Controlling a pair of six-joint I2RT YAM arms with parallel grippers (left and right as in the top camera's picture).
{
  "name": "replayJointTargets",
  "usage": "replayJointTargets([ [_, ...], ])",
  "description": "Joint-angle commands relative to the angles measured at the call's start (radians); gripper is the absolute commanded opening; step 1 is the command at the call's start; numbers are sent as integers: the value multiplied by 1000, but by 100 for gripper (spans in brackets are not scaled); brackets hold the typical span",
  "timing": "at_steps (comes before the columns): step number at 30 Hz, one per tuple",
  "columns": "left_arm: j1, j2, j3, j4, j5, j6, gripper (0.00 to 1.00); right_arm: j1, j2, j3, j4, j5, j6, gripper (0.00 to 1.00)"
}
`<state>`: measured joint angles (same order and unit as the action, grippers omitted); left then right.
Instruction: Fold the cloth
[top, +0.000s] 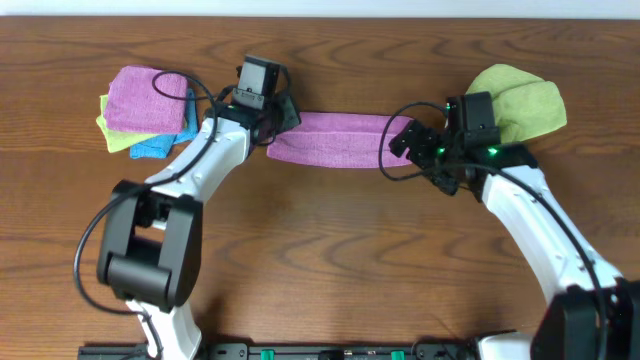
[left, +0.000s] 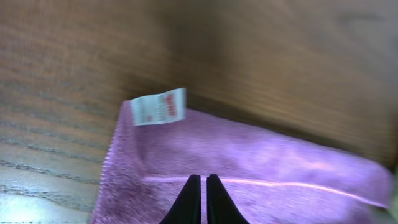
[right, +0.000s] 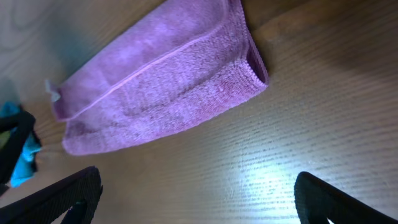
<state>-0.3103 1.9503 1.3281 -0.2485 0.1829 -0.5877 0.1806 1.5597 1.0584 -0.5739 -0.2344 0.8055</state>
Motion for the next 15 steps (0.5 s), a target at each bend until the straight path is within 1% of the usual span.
replayJointTargets([
  [1,3,61,11,-1,-33,-26,6,1,50,5,20,-6,29,99],
  [5,3,98,10,3,-37,-30,6,1,89,5,43,-5,33,99],
  [15,3,123,10,42,-64,-29,6,1,178,5,91,-5,45,99],
])
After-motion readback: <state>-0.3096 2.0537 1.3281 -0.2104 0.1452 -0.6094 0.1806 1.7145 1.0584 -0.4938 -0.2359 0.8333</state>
